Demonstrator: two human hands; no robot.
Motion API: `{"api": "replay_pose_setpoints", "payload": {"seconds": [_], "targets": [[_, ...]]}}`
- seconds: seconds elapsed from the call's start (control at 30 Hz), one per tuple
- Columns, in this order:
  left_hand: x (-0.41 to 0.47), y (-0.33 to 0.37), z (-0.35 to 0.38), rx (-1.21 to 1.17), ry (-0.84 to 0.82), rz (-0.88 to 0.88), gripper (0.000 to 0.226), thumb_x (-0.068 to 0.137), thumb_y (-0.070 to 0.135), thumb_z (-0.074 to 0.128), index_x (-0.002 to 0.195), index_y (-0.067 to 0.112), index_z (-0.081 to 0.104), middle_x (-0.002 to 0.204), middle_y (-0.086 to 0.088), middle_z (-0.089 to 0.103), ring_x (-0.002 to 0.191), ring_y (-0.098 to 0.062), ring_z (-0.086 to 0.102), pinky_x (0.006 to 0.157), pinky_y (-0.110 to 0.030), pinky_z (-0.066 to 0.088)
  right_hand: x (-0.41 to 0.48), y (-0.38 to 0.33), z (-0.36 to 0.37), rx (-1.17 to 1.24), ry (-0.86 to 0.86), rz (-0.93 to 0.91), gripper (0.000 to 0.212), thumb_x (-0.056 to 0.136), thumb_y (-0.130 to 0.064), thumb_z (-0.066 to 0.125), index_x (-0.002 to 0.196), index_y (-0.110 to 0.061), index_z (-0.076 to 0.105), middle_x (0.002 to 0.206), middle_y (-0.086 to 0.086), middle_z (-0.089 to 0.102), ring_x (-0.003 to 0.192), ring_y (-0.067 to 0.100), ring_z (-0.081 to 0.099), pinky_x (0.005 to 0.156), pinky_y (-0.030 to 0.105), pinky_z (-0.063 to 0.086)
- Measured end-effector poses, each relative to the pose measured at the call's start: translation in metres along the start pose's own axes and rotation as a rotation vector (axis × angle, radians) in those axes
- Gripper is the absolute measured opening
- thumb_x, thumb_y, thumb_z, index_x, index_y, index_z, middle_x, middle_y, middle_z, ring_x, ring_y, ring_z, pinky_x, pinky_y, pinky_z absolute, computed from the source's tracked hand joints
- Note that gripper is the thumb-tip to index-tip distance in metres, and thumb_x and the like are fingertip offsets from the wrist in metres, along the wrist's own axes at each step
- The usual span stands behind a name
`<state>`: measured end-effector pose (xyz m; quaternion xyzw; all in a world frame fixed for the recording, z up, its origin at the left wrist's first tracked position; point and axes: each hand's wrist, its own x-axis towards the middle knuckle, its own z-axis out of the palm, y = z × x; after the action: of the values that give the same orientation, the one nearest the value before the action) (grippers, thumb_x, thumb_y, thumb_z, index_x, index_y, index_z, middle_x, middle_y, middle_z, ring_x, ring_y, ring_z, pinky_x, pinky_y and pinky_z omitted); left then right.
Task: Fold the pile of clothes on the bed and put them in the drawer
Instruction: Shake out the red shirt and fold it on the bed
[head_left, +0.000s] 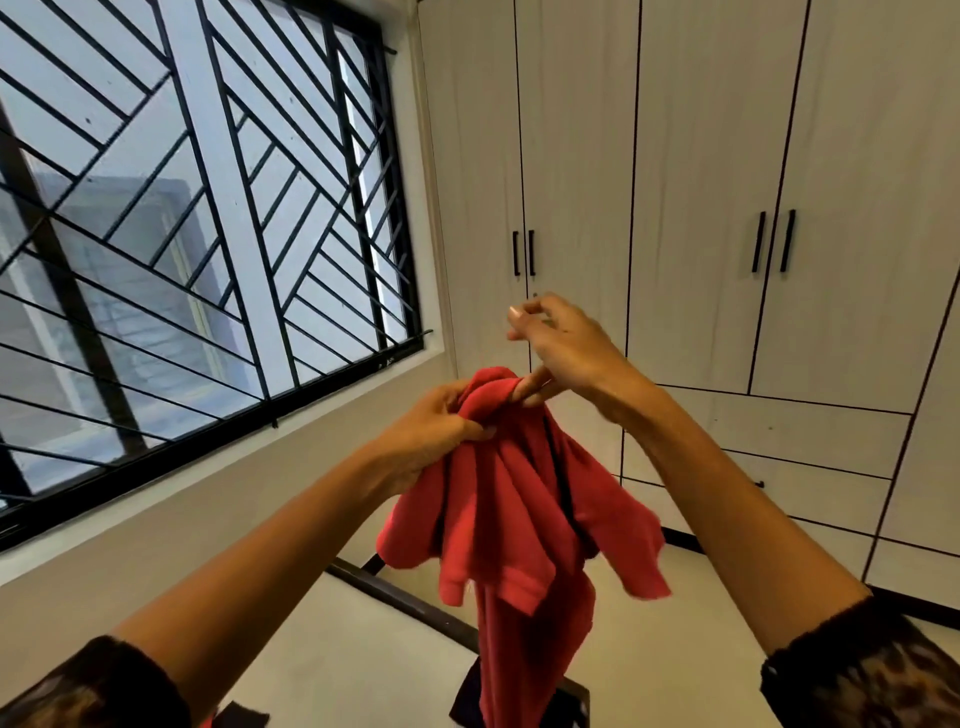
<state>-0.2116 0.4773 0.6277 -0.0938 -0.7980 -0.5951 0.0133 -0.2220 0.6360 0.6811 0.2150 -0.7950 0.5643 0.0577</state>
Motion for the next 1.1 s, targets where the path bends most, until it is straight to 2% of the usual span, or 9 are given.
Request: {"api": "replay_pose_setpoints", "payload": {"seconds": [0.1, 0.23, 0.4, 0.53, 0.6, 0.7, 0.8, 0.97, 1.1], "targets": [[-0.002, 0.003, -0.002, -0.038, 0.078, -0.041, 0.048, 0.077, -0.018, 0.040, 0.095, 0.018, 0.067, 0.079, -0.011, 0.067, 0.067, -0.021, 0.063, 0.067, -0.030, 0.055, -0.015, 0.019, -0.009, -0.274, 0.038, -0.137, 0.060, 0.079, -0.046, 0.068, 0.129, -0.024, 0.043, 0.132, -0.003, 0.052, 0.096, 0.013, 0.063, 0.088, 0.031, 0.051], [-0.002, 0.004, -0.009, -0.091, 0.174, -0.032, 0.046, 0.076, -0.020, 0.027, 0.100, -0.004, 0.062, 0.075, -0.015, 0.059, 0.059, -0.021, 0.055, 0.056, -0.023, 0.050, -0.056, 0.074, 0.015, -0.445, -0.227, 0.082, 0.098, 0.060, -0.049, 0.083, 0.140, -0.025, 0.031, 0.145, -0.001, 0.040, 0.126, 0.018, 0.044, 0.103, 0.031, 0.040], [-0.005, 0.014, -0.017, -0.213, 0.292, -0.036, 0.055, 0.080, -0.019, 0.024, 0.088, 0.014, 0.067, 0.067, -0.008, 0.063, 0.051, -0.015, 0.059, 0.050, -0.020, 0.053, -0.102, 0.107, 0.070, -0.466, 0.133, 0.062, 0.079, 0.079, -0.060, 0.056, 0.142, -0.025, 0.023, 0.152, -0.006, 0.019, 0.138, 0.012, 0.023, 0.113, 0.034, 0.028], [-0.007, 0.024, -0.020, -0.255, 0.344, -0.043, 0.055, 0.081, -0.017, 0.024, 0.092, 0.018, 0.066, 0.069, -0.010, 0.059, 0.050, -0.015, 0.056, 0.047, -0.019, 0.052, -0.125, 0.095, 0.115, -0.567, 0.223, 0.083, 0.099, 0.057, -0.095, 0.024, 0.130, -0.029, 0.031, 0.154, -0.006, 0.015, 0.142, 0.011, 0.008, 0.114, 0.049, 0.015], [-0.009, 0.030, -0.022, -0.218, 0.349, -0.043, 0.054, 0.082, -0.016, 0.025, 0.091, 0.020, 0.064, 0.070, -0.010, 0.059, 0.051, -0.015, 0.056, 0.045, -0.018, 0.051, -0.123, 0.095, 0.127, -0.643, 0.262, 0.078, 0.088, 0.067, -0.085, 0.035, 0.127, -0.021, 0.039, 0.148, 0.005, 0.036, 0.137, 0.020, 0.030, 0.102, 0.056, 0.024], [-0.014, 0.034, -0.028, -0.089, 0.321, -0.005, 0.057, 0.079, -0.018, 0.023, 0.099, 0.016, 0.064, 0.060, -0.004, 0.063, 0.044, -0.007, 0.057, 0.043, -0.015, 0.048, -0.102, 0.107, 0.119, -0.492, 0.159, 0.134, 0.074, 0.087, -0.037, 0.059, 0.144, -0.020, 0.016, 0.152, 0.004, 0.028, 0.142, 0.020, 0.023, 0.116, 0.045, 0.005], [-0.019, 0.032, -0.043, 0.037, 0.328, 0.006, 0.056, 0.075, -0.020, 0.024, 0.088, 0.013, 0.067, 0.051, 0.001, 0.063, 0.045, -0.010, 0.057, 0.042, -0.015, 0.046, -0.089, 0.115, 0.085, -0.274, 0.156, 0.081, 0.054, 0.085, -0.003, 0.057, 0.128, -0.029, 0.036, 0.119, 0.000, 0.058, 0.112, 0.018, 0.056, 0.098, 0.030, 0.046], [-0.025, 0.026, -0.054, 0.119, 0.307, 0.041, 0.059, 0.064, -0.025, 0.023, 0.071, 0.014, 0.068, 0.045, 0.001, 0.059, 0.039, -0.008, 0.051, 0.039, -0.013, 0.040, -0.069, 0.103, 0.032, -0.307, -0.209, 0.214, 0.043, 0.085, 0.010, 0.050, 0.115, -0.019, 0.056, 0.102, -0.003, 0.058, 0.097, 0.013, 0.057, 0.078, 0.029, 0.051], [-0.027, 0.021, -0.058, 0.162, 0.228, 0.067, 0.053, 0.055, -0.023, 0.027, 0.060, 0.007, 0.070, 0.061, -0.014, 0.055, 0.052, -0.022, 0.044, 0.047, -0.019, 0.034, -0.049, 0.097, 0.023, -0.364, -0.217, 0.179, 0.052, 0.081, 0.010, 0.053, 0.126, -0.018, 0.050, 0.105, 0.001, 0.058, 0.093, 0.015, 0.057, 0.070, 0.024, 0.051]]}}
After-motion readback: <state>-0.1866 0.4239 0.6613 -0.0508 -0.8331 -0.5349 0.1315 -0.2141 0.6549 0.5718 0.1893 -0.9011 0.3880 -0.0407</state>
